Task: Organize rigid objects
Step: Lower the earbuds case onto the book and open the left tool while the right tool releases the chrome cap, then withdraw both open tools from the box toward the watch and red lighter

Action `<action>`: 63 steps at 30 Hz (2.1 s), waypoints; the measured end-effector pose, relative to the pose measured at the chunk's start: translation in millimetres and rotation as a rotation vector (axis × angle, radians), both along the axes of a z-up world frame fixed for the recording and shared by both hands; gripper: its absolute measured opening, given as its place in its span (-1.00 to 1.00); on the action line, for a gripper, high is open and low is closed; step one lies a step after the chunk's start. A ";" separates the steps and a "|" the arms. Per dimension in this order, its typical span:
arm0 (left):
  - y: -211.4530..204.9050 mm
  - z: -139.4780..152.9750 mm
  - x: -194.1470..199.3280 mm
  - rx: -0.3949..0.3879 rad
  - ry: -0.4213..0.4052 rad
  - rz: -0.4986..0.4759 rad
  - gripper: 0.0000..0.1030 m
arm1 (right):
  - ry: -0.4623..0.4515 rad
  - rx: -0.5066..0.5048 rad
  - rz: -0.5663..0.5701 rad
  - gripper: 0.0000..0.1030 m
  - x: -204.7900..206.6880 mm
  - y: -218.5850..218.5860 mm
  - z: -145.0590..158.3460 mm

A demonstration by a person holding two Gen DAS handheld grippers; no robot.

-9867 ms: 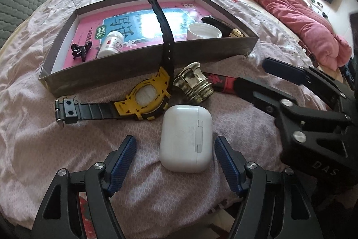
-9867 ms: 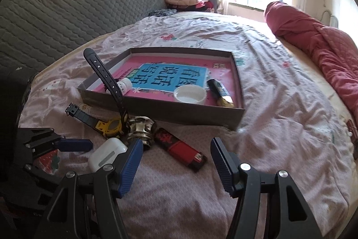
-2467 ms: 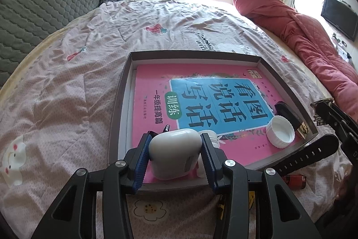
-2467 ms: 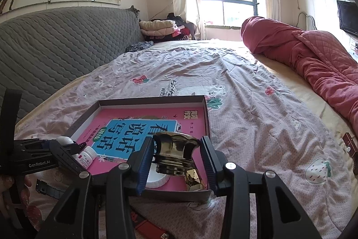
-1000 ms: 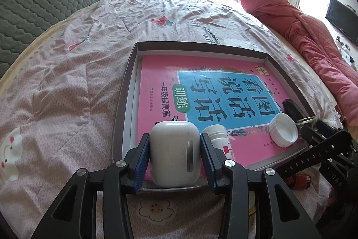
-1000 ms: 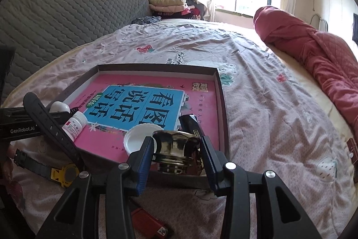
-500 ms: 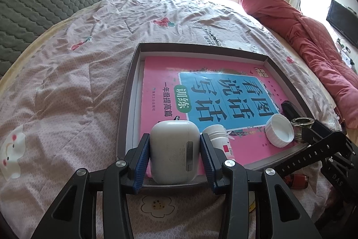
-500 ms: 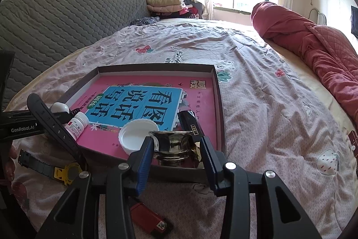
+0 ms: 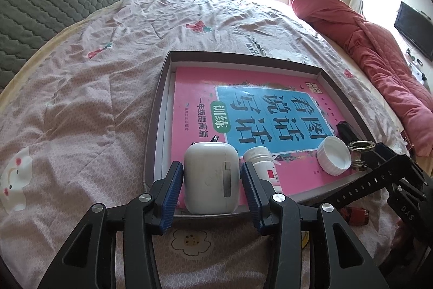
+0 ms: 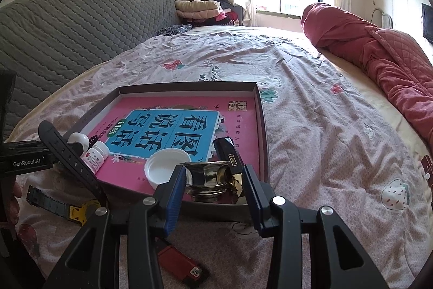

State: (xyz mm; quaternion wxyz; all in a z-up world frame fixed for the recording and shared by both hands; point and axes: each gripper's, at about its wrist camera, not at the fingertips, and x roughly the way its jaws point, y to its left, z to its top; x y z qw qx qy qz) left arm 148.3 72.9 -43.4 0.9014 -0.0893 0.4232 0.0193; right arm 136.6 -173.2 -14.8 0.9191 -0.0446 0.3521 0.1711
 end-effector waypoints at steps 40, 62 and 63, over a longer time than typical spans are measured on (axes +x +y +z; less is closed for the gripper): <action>-19.5 64.9 -55.3 0.025 -0.132 -0.027 0.45 | -0.075 0.019 -0.020 0.04 -43.3 -1.0 32.8; -49.6 69.9 -82.1 0.065 -0.088 -0.107 0.47 | -0.048 -0.002 0.006 0.11 -73.1 1.4 34.8; -49.9 70.0 -82.9 0.067 -0.085 -0.107 0.47 | -0.045 -0.004 0.009 0.11 -74.6 1.5 34.3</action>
